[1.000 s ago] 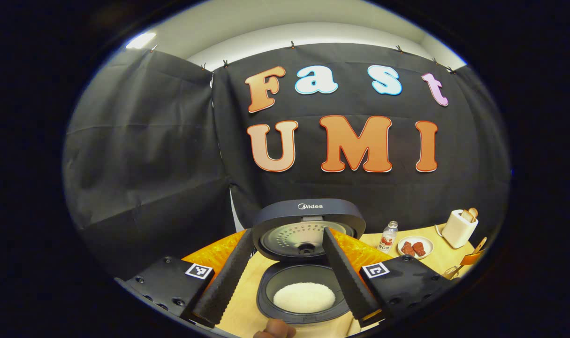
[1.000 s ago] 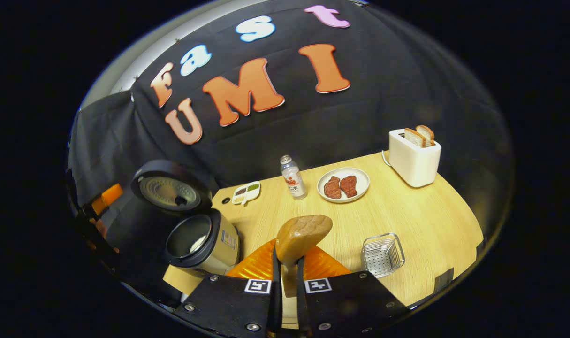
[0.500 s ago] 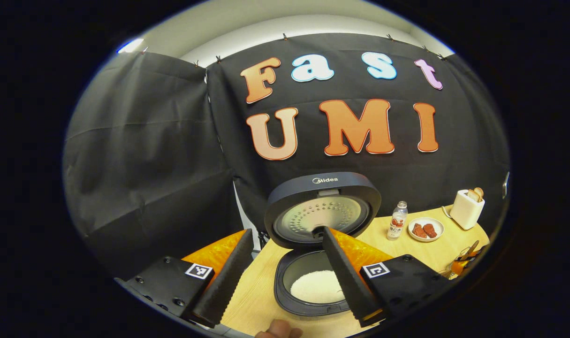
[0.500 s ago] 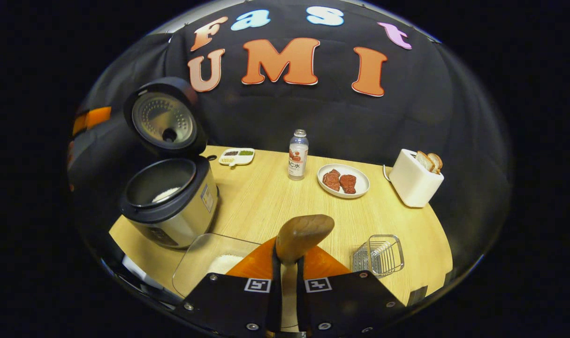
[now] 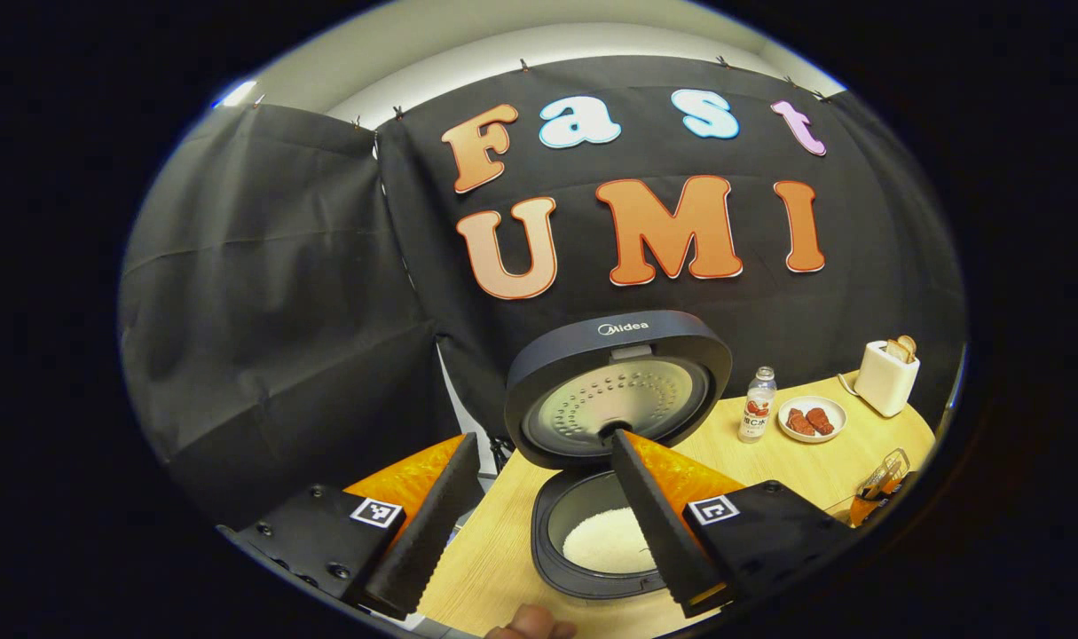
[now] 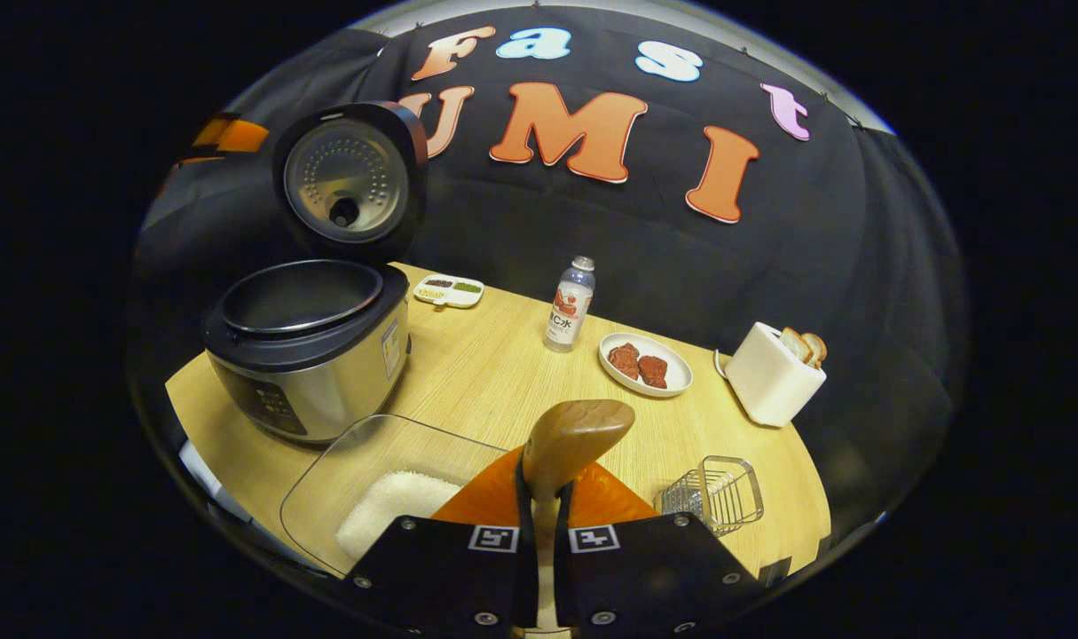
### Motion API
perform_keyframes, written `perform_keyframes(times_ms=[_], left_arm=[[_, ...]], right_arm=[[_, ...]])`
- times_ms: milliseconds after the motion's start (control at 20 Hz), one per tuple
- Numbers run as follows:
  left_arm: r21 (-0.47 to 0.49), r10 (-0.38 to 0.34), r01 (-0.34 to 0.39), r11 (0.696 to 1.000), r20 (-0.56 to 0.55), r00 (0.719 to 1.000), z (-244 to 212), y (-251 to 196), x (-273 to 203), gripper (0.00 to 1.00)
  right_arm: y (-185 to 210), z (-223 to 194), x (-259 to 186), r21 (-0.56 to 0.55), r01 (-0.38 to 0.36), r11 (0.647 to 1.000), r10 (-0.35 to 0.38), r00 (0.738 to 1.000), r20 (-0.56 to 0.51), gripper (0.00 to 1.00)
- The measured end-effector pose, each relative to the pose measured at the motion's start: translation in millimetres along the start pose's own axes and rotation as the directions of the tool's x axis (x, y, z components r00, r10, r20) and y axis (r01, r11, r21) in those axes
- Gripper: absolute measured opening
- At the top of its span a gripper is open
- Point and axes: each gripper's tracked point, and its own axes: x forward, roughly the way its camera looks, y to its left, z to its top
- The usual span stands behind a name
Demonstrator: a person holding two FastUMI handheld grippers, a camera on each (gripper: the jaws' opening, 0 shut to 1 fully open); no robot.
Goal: Close the left gripper, press the button to open the rice cooker; take a wooden spoon from the chopstick holder with the right hand, scoop a spoonful of rice and pour it into the rice cooker, then put the wooden spoon back into the chopstick holder.
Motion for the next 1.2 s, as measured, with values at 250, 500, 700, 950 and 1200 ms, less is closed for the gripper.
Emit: perform_keyframes(times_ms=[250,500,700,950,1200], left_arm=[[0.023,-0.025,0.025,0.999,-0.003,1.000,-2.9,-3.5,2.6,0.96],[0.050,-0.033,0.033,0.998,-0.007,0.999,-6.1,1.3,0.0,1.00],[0.058,-0.026,0.027,0.998,-0.017,1.000,-11.8,13.5,-3.7,1.00],[0.065,-0.018,0.020,0.998,-0.028,0.999,-16.6,26.4,-5.3,0.96],[0.051,-0.012,0.014,0.999,-0.037,0.999,-18.9,34.1,-3.9,0.96]], right_arm=[[18.6,-12.9,-3.5,0.028,0.000,1.000,0.000,1.000,0.006,0.07],[28.8,-14.4,-4.5,0.160,0.012,0.987,-0.009,1.000,-0.018,0.07],[42.4,-8.4,-0.4,0.395,-0.029,0.918,0.062,0.996,-0.071,0.06],[50.3,-6.9,10.1,0.604,-0.041,0.796,0.139,0.983,-0.117,0.06],[48.4,-12.7,11.8,0.767,-0.026,0.642,0.203,0.969,-0.138,0.07]])
